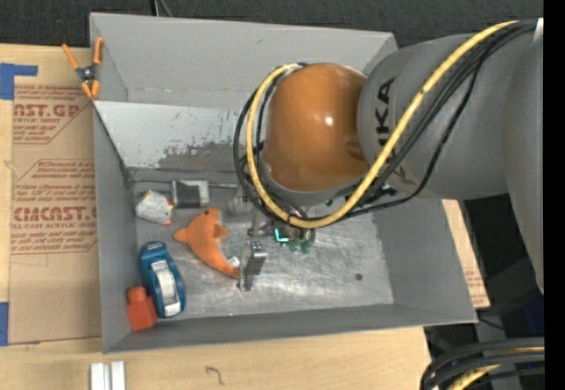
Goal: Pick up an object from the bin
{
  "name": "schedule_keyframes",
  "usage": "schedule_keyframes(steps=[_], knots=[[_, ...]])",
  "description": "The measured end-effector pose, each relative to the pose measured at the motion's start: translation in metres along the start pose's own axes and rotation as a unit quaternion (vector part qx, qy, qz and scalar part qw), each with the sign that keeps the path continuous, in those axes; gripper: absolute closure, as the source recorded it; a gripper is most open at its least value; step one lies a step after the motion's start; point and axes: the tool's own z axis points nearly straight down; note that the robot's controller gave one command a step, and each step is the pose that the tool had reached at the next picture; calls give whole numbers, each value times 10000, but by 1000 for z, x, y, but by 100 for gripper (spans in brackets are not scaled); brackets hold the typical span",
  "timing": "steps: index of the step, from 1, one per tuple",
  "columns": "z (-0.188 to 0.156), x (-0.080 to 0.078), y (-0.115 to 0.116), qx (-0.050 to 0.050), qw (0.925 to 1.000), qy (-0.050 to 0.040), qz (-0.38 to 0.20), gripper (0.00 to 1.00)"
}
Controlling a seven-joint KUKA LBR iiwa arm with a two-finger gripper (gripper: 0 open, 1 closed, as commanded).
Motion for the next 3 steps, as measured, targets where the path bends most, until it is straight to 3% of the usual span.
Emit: schedule_keyframes(steps=[1, 2, 3], knots=[[-3, -2, -1, -6, 10000, -36, 8, 0], [61, 3, 7, -13, 9999, -60, 127, 0], [102, 4, 8, -4, 9999, -34, 166, 0]])
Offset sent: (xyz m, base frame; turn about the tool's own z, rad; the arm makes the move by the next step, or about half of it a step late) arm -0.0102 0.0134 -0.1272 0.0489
